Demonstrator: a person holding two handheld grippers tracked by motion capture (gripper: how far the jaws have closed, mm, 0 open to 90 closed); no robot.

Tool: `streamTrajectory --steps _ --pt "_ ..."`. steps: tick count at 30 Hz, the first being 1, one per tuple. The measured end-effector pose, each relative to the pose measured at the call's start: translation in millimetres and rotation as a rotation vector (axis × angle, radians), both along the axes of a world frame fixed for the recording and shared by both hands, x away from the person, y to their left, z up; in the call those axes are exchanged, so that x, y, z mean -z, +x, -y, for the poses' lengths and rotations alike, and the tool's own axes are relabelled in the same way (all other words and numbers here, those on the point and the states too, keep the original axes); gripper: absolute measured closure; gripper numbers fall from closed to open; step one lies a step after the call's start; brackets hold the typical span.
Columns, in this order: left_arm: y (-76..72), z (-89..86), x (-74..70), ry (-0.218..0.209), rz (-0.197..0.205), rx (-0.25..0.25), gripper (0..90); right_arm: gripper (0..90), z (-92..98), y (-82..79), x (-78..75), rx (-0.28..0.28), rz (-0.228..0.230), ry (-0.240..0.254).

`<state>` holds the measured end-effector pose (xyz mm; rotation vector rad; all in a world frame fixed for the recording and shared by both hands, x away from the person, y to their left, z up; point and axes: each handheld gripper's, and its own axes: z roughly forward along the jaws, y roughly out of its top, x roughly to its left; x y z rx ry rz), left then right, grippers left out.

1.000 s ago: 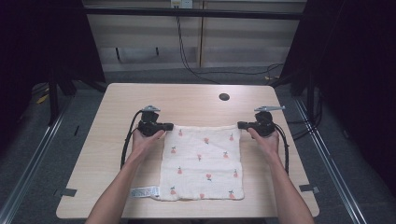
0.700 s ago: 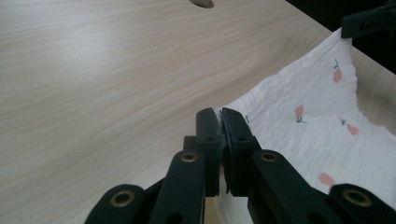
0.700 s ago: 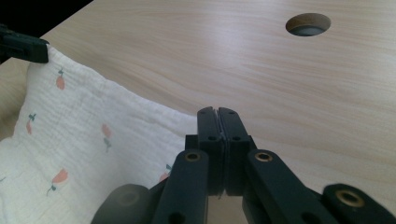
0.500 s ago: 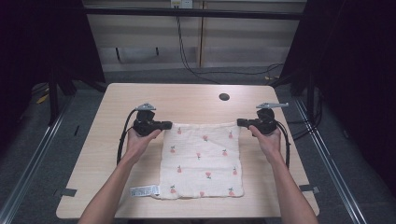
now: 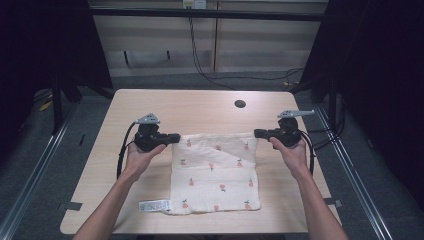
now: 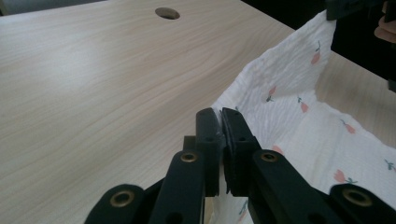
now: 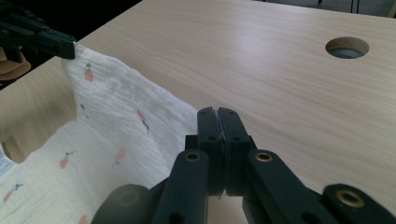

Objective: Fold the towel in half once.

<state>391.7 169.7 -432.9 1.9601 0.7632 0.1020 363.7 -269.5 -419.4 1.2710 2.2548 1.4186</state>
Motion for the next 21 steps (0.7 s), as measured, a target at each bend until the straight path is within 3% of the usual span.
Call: streamTrajectory --steps 3,5,11,15,17,21 --pt "-9.6 -4.0 -3.3 -0.045 0.009 -0.007 86.3 89.3 1.9 -5.4 -2.7 0.000 0.007 0.021" --pt "-16.1 -3.8 -2.2 -0.036 0.015 -0.002 86.3 89.3 2.6 -10.1 -2.0 -0.013 0.008 0.047" --pt "-28.3 -8.1 -9.0 -0.019 0.029 0.019 86.3 89.3 -0.3 -24.4 0.8 -0.039 0.016 0.033" --pt "-35.7 -11.8 -10.7 -0.032 0.026 0.026 86.3 89.3 0.7 -35.0 -1.8 -0.045 0.027 0.039" --pt "-39.6 -12.5 -5.8 -0.059 0.009 0.029 86.2 89.3 0.7 -39.9 -1.6 -0.046 0.024 0.037" --pt "-46.7 -10.2 1.3 -0.034 -0.003 0.042 86.3 89.3 -0.1 -48.3 1.8 -0.049 0.025 0.037"
